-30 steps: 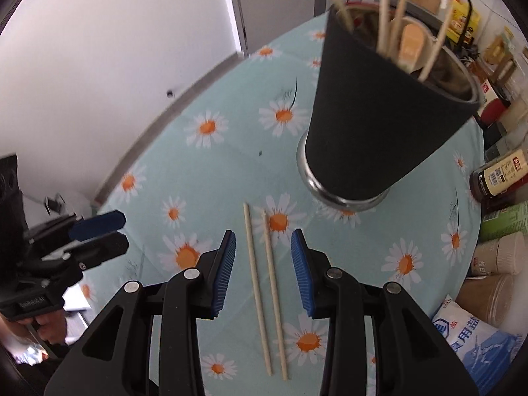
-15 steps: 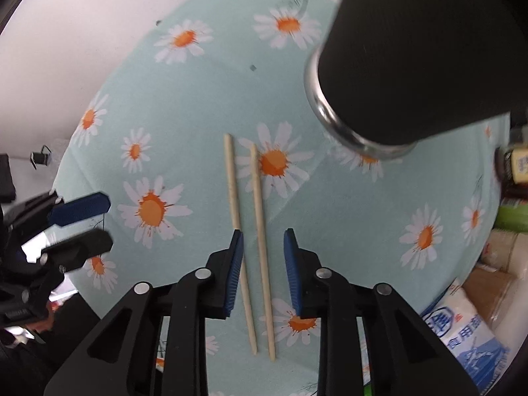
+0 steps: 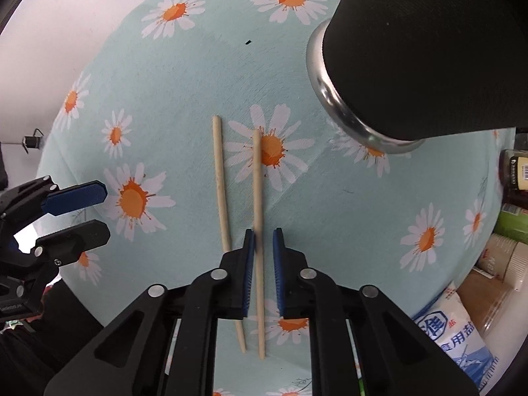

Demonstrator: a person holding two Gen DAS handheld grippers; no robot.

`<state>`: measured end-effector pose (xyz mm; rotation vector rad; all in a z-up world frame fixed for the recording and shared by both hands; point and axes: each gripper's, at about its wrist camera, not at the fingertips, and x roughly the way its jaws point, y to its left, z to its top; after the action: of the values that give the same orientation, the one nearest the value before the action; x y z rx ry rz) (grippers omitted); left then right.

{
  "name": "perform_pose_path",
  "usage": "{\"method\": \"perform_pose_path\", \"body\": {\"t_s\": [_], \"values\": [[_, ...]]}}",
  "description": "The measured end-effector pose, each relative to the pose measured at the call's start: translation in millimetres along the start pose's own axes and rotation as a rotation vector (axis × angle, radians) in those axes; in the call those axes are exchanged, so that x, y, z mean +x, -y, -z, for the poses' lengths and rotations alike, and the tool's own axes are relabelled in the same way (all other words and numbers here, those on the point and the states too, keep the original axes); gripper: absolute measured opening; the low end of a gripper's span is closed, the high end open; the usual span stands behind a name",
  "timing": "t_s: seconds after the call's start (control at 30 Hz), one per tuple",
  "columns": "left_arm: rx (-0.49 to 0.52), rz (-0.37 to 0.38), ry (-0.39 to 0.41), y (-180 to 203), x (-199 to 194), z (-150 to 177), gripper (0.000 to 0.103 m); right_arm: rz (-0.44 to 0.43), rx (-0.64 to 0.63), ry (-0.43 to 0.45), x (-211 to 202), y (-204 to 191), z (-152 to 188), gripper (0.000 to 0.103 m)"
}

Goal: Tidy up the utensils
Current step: 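Move both open grippers down toward the last two chopsticks on the tablecloth, then close the right gripper on one chopstick while the left gripper closes on the other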

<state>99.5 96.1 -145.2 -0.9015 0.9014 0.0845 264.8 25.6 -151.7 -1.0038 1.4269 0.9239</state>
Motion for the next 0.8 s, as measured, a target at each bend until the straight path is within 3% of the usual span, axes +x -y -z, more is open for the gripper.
{"method": "perform_pose_path", "body": {"t_s": [0.33,0.63,0.8], "values": [[0.001,-0.029,-0.044,4.5,8.4,-13.7,0.037,-0.058,0.037,0.051,-2.6,24.1,17.1,0.005],[-0.02,-0.084,-0.108,36.8,35.0,-21.0,0.037,-0.155,0.11,0.212,-42.3,73.2,68.6,0.005],[-0.027,-0.172,-0.146,53.6,54.8,-28.1,0.037,-0.218,0.179,0.343,-81.7,98.9,97.2,0.005]]}}
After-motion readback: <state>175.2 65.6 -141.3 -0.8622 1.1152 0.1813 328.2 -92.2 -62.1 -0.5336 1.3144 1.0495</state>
